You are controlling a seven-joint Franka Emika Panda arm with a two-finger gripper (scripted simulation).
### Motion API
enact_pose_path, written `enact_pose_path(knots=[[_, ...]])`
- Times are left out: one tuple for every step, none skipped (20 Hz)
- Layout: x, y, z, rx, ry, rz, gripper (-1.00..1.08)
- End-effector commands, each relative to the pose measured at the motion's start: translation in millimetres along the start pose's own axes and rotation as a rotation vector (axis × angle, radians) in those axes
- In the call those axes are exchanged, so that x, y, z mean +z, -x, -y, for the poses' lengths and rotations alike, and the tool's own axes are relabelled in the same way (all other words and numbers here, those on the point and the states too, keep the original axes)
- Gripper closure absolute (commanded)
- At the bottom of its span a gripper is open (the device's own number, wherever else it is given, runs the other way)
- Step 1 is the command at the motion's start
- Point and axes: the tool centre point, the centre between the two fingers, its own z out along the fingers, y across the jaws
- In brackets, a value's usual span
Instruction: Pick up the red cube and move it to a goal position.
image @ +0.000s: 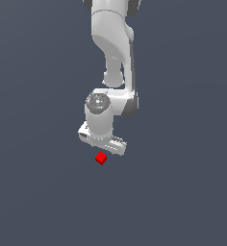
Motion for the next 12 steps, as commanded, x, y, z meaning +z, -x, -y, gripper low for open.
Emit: enact_pose_path(knots=[[17.9, -6.1, -0.8, 0.066, -0.002, 0.003, -0.92], [24.1, -8.2, -1.1, 0.089, -0.003, 0.005, -0.92], [29.8, -10.1, -1.4, 0.11, -0.004, 0.006, -0.92], [35.0, -11.9, -1.8, 0.129, -0.005, 0.007, -0.92], [39.8, -13.5, -2.1, 0.147, -0.006, 0.009, -0.92], [44.1, -15.0, -2.5, 0.162, -0.006, 0.01, -0.92], [47.9, -16.3, -2.8, 0.177, -0.007, 0.011, -0.92], [51.3, -17.5, -3.1, 0.189, -0.008, 0.011, -0.92], [54.2, -18.5, -3.4, 0.2, -0.008, 0.012, -0.92], [56.7, -19.4, -3.6, 0.209, -0.009, 0.013, -0.92], [58.7, -20.1, -3.8, 0.217, -0.009, 0.013, -0.92], [60.2, -20.6, -4.0, 0.222, -0.01, 0.014, -0.92]])
